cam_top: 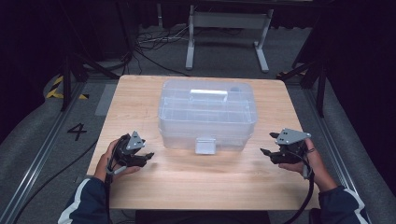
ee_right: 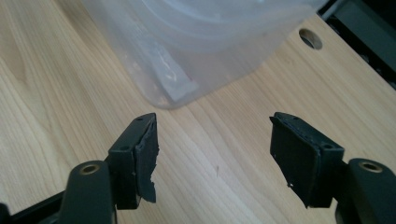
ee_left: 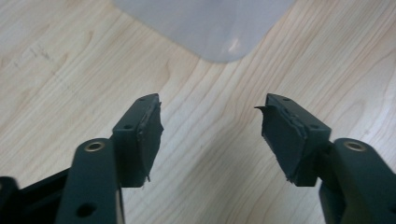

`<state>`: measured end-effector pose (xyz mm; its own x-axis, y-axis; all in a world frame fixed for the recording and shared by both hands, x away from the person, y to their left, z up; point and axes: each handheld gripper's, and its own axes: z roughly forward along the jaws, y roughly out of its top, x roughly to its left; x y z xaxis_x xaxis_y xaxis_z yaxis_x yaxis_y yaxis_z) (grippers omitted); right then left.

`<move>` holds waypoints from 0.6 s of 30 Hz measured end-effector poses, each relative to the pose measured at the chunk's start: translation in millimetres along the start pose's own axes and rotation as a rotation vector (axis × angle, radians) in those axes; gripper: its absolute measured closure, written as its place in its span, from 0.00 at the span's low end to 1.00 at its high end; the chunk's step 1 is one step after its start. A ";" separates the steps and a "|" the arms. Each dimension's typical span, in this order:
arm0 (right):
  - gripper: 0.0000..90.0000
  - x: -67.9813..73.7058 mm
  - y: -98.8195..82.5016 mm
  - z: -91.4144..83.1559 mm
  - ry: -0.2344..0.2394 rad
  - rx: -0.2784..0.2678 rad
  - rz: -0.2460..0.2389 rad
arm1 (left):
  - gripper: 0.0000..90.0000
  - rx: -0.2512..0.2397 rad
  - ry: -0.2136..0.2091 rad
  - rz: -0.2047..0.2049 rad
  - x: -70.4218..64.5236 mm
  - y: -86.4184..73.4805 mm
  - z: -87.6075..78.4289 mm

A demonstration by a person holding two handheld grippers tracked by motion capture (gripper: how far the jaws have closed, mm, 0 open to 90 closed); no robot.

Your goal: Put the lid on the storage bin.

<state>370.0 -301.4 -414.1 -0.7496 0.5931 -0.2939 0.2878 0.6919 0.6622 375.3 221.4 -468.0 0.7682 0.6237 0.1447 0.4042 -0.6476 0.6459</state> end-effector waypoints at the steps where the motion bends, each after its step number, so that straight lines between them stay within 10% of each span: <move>1: 0.36 -1.2 -5.2 0.3 -0.006 0.006 0.011 | 0.39 0.007 -0.001 -0.003 0.3 -2.4 -0.2; 18: 0.28 -11.4 -52.7 5.7 -0.001 0.097 0.118 | 0.26 0.024 0.026 -0.087 9.3 -46.8 -14.4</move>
<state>366.8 -342.3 -449.6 -0.7066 0.6732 -0.2181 0.4306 0.6536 0.6224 356.4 263.8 -486.1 0.7164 0.6893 0.1081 0.4813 -0.6004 0.6387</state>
